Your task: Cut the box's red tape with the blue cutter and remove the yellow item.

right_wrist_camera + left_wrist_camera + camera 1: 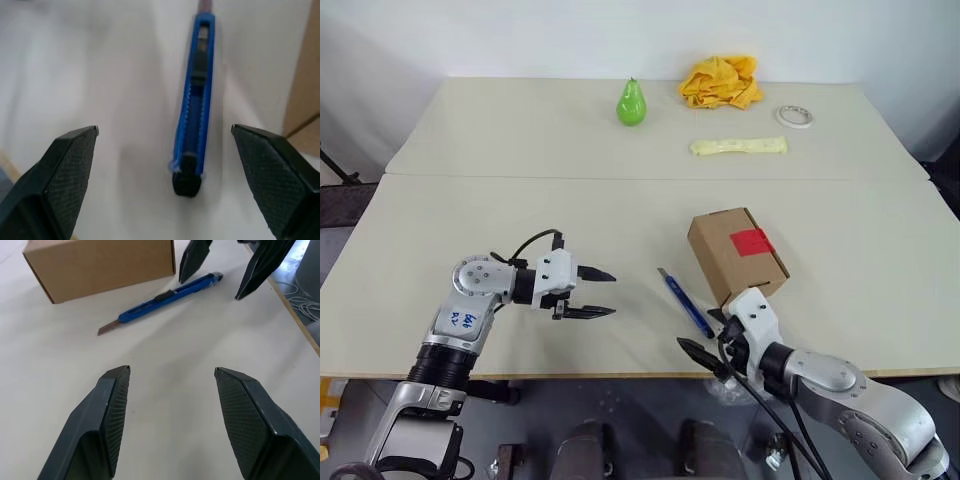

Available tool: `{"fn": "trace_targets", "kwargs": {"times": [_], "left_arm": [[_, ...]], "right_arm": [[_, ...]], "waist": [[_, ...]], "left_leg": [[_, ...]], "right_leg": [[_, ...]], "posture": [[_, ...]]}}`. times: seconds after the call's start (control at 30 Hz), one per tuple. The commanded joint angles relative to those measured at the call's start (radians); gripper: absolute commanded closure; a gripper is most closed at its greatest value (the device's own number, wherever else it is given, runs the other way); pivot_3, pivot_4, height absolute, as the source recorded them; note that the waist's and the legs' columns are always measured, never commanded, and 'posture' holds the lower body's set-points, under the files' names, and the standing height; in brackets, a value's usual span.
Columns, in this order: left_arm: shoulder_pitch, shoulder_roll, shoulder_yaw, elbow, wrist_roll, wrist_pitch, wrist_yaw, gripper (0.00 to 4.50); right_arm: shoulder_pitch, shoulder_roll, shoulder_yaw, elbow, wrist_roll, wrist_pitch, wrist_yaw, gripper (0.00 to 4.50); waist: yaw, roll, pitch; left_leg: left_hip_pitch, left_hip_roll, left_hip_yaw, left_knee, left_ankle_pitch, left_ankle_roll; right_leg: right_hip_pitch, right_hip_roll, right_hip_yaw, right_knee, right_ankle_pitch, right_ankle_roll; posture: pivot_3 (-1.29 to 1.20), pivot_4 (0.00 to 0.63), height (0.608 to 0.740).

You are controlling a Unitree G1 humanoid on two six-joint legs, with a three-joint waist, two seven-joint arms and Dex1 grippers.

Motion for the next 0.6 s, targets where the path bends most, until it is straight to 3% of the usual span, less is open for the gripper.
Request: {"fn": "trace_targets", "kwargs": {"times": [0.03, 0.13, 0.43, 0.6], "left_arm": [[-0.005, 0.017, 0.019, -0.043, -0.021, 0.012, 0.01, 1.63], [-0.006, 0.019, 0.021, -0.044, -0.022, 0.015, 0.011, 1.61], [-0.019, 0.021, 0.022, -0.035, -0.017, 0.012, 0.011, 1.61], [-0.022, 0.03, 0.027, -0.026, -0.019, 0.005, 0.002, 1.61]], "right_arm": [[0.007, 0.02, -0.008, 0.025, -0.035, 0.038, -0.011, 0.0], [0.008, 0.05, -0.021, 0.035, -0.04, 0.039, -0.003, 0.65], [-0.027, 0.05, -0.046, 0.061, -0.04, 0.064, 0.088, 3.89], [-0.073, -0.034, -0.012, 0.081, -0.066, -0.034, 0.293, 4.04]], "waist": [[0.0, 0.0, 0.0], [-0.001, 0.0, 0.0], [-0.003, 0.0, 0.0], [-0.003, 0.0, 0.0]], "left_leg": [[0.0, 0.0, 0.0, 0.0, 0.0, 0.0], [0.0, 0.0, 0.001, 0.0, 0.0, 0.0], [0.001, 0.001, 0.001, -0.002, 0.0, -0.001], [0.001, 0.001, 0.002, -0.003, 0.0, -0.001]], "right_leg": [[0.0, 0.0, 0.0, 0.0, 0.0, 0.0], [0.0, 0.0, 0.0, 0.0, 0.0, 0.0], [-0.001, 0.001, 0.0, 0.001, 0.0, 0.0], [-0.002, 0.001, 0.0, 0.0, 0.0, 0.0]], "posture": [[0.0, 0.15, 0.74], [0.0, 0.15, 0.74], [0.0, 0.15, 0.74], [0.0, 0.15, 0.74]]}}
